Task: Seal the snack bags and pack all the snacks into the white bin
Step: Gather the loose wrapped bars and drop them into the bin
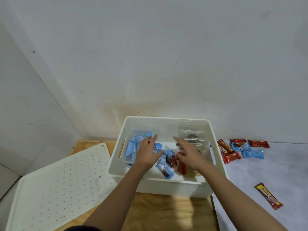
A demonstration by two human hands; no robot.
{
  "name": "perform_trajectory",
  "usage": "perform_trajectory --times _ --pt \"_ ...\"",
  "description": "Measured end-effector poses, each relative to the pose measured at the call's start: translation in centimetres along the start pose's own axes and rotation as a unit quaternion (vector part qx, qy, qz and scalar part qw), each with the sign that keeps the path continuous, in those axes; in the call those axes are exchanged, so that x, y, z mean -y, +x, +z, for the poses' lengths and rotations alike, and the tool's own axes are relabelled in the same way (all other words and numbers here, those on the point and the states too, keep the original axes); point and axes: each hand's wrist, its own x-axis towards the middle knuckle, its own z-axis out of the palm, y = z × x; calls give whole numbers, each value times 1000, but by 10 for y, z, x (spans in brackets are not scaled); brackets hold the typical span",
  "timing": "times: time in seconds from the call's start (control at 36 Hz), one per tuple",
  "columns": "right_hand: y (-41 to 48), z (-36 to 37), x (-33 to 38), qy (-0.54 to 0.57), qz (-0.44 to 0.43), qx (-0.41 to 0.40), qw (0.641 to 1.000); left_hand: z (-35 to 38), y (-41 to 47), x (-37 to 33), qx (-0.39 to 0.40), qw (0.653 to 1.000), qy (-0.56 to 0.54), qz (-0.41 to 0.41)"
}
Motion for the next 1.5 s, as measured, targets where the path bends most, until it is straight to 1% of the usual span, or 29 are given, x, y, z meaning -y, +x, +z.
perform_trajectory --times 0.08,0.17,0.25,0.36,0.44,0.5,0.58,0.64,0.72,0.81,0.86,0.92,1.0,1.06,1.11,1.22,1.28,1.33,1.39,1.44,1.5 --pt "0 -4 -2 -9 16 -2 1000 -1 5 -1 22 998 56 4" --pt "-6 -15 -8 5 26 -19 999 0 12 -12 13 998 54 27" --pt "-20 -36 -19 16 9 -63 998 5 20 -37 -6 998 17 67" --pt "-43 -73 -47 8 -5 -171 985 19 24 -95 -43 987 -68 136" --pt "-65 -100 -82 26 26 -225 974 40 17 -148 -65 973 -133 177" --pt "-84 -113 -110 36 53 -250 966 58 10 -182 -80 962 -156 210" --pt "-117 -116 -154 43 108 -274 955 95 -6 -217 -60 955 -158 242" --pt "-138 -109 -183 47 156 -261 951 126 -16 -227 -38 956 -156 246" --pt "-166 -88 -221 29 207 -200 957 167 -22 -233 -24 963 -113 242" --pt "-180 -67 -249 -16 212 -163 963 190 -25 -242 -24 977 -138 162" --pt "-182 -56 -264 -50 211 -141 966 211 -29 -240 -17 985 -119 125" --pt "-178 -51 -277 -98 215 -110 965 234 -34 -231 10 991 -102 87" --pt "-170 -52 -292 -150 199 -102 963 267 -31 -213 46 998 -28 32" --pt "-163 -54 -302 -171 188 -125 959 284 -24 -201 60 997 46 16" --pt "-156 -58 -309 -184 183 -140 956 297 -14 -192 52 994 92 20" --pt "-133 -68 -325 -201 139 -163 956 314 9 -180 -29 985 160 55" --pt "-118 -73 -334 -222 110 -167 954 319 20 -180 -48 984 155 80" --pt "-101 -80 -342 -243 83 -170 951 320 34 -184 -66 979 150 121" --pt "-84 -86 -350 -252 61 -172 950 320 49 -190 -71 974 154 150" --pt "-69 -92 -356 -256 46 -172 950 321 63 -193 -77 973 154 152" --pt "-56 -99 -359 -255 32 -173 951 322 75 -194 -82 976 151 134"
